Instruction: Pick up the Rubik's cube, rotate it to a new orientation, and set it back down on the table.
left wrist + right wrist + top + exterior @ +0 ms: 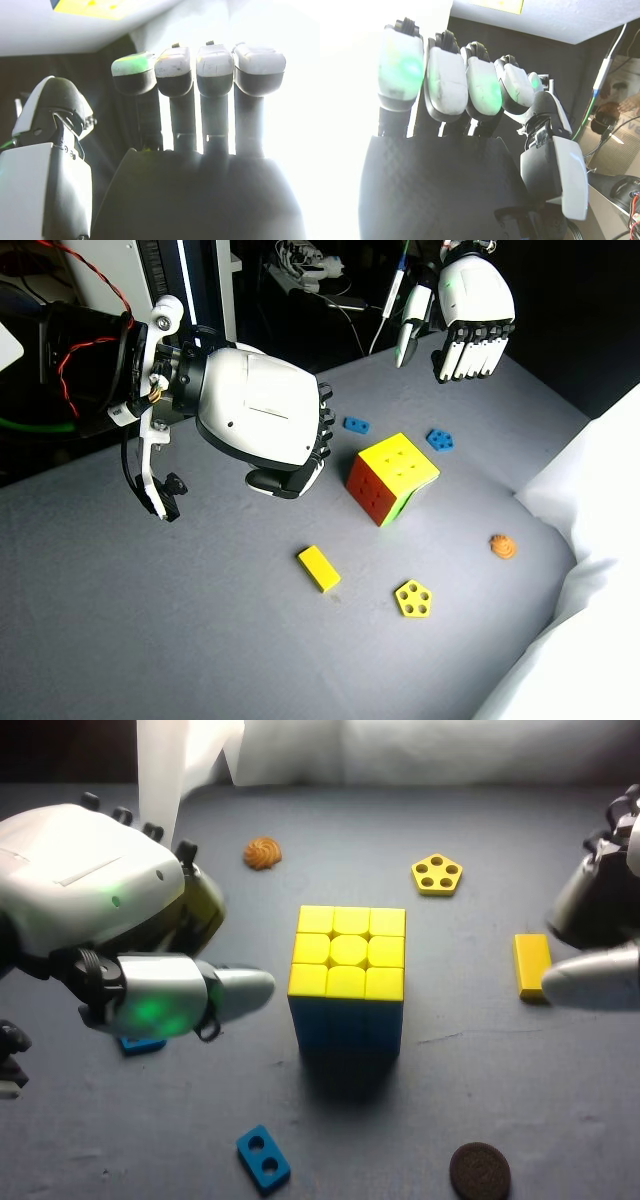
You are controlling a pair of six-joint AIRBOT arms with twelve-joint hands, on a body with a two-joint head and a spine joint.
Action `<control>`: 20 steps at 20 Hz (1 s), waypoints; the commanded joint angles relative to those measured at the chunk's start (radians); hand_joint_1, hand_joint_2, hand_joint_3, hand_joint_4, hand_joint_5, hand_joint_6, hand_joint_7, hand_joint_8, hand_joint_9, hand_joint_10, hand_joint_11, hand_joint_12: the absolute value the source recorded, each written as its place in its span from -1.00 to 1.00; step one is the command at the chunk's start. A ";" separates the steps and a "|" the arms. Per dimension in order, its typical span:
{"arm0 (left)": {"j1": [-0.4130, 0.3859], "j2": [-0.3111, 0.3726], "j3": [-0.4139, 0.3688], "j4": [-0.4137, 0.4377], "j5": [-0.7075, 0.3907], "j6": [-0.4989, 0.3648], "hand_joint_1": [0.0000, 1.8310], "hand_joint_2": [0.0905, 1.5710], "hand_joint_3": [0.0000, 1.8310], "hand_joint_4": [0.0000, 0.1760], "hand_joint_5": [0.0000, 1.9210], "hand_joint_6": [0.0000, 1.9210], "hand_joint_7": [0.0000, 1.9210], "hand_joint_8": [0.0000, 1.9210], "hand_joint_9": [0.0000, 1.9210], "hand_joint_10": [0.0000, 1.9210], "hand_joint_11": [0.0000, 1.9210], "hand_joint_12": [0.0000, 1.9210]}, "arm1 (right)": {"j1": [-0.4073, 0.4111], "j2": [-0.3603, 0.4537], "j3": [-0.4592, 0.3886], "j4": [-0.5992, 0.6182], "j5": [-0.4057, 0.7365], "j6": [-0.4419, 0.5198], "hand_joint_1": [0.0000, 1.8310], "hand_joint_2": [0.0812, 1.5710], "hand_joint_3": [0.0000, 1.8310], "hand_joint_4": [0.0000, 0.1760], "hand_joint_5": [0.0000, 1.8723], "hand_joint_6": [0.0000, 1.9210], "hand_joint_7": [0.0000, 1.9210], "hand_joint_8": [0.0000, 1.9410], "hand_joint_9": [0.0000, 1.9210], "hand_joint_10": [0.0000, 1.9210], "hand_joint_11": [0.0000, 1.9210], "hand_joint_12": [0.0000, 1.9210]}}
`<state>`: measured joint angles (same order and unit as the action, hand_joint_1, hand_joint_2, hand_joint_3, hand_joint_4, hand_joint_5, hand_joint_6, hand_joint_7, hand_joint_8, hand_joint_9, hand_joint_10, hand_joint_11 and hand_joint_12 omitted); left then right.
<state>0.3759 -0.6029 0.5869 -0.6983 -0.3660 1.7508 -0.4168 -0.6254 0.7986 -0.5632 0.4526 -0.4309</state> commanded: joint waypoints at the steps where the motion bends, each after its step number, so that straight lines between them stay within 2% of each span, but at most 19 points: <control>1: -0.013 -0.001 -0.001 0.020 -0.096 0.001 -1.00 0.44 -0.96 -1.00 -1.00 -1.00 -1.00 -1.00 -1.00 -1.00 -1.00 -1.00 | 0.008 0.003 -0.001 0.032 0.095 0.001 -1.00 0.43 -0.95 -1.00 -1.00 -1.00 -1.00 -1.00 -1.00 -1.00 -1.00 -1.00; 7: -0.010 -0.005 0.006 -0.028 -0.095 0.001 -0.96 0.43 -0.99 -1.00 -1.00 -1.00 -1.00 -1.00 -1.00 -1.00 -1.00 -1.00 | 0.008 0.003 -0.001 0.032 0.095 -0.003 -1.00 0.43 -0.97 -1.00 -1.00 -1.00 -1.00 -1.00 -1.00 -1.00 -1.00 -1.00; 10: -0.017 -0.019 0.011 -0.107 -0.095 0.064 -0.97 0.42 -0.99 -1.00 -1.00 -1.00 -1.00 -1.00 -1.00 -1.00 -0.99 -0.99 | 0.008 0.002 0.000 0.032 0.092 -0.014 -1.00 0.44 -0.96 -1.00 -1.00 -1.00 -1.00 -1.00 -1.00 -1.00 -1.00 -1.00; 13: -0.024 -0.060 0.024 -0.199 -0.095 0.146 -0.62 0.33 -1.00 -1.00 -1.00 -1.00 -1.00 -1.00 -1.00 -1.00 -0.97 -0.98 | 0.008 0.001 -0.001 0.032 0.092 -0.014 -1.00 0.45 -0.96 -1.00 -1.00 -1.00 -1.00 -1.00 -1.00 -1.00 -1.00 -1.00; 15: -0.024 -0.113 0.045 -0.268 -0.100 0.192 -0.36 0.31 -1.00 -1.00 -1.00 -1.00 -1.00 -1.00 -1.00 -1.00 -0.99 -0.99 | 0.008 0.000 -0.001 0.032 0.092 -0.014 -1.00 0.46 -0.96 -1.00 -1.00 -1.00 -1.00 -1.00 -1.00 -1.00 -1.00 -1.00; 17: -0.024 -0.160 0.065 -0.290 -0.119 0.207 -0.07 0.31 -1.00 -1.00 -1.00 -1.00 -1.00 -1.00 -1.00 -1.00 -1.00 -1.00 | 0.008 0.000 -0.001 0.032 0.092 -0.014 -1.00 0.46 -0.97 -1.00 -1.00 -1.00 -1.00 -1.00 -1.00 -1.00 -1.00 -1.00; 18: -0.023 -0.187 0.076 -0.294 -0.127 0.208 0.08 0.24 -1.00 -1.00 -1.00 -1.00 -1.00 -1.00 -1.00 -1.00 -1.00 -1.00 | 0.008 0.000 -0.001 0.032 0.092 -0.014 -1.00 0.47 -0.96 -1.00 -1.00 -1.00 -1.00 -1.00 -1.00 -1.00 -1.00 -1.00; 20: -0.023 -0.218 0.090 -0.315 -0.133 0.218 0.14 0.22 -1.00 -1.00 -1.00 -1.00 -1.00 -1.00 -1.00 -1.00 -1.00 -1.00 | 0.008 0.000 -0.001 0.032 0.091 -0.014 -1.00 0.48 -0.96 -1.00 -1.00 -1.00 -1.00 -1.00 -1.00 -1.00 -1.00 -1.00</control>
<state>0.3634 -0.8280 0.6762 -1.0431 -0.4236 1.9667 -0.4168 -0.6277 0.7986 -0.5636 0.4461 -0.4465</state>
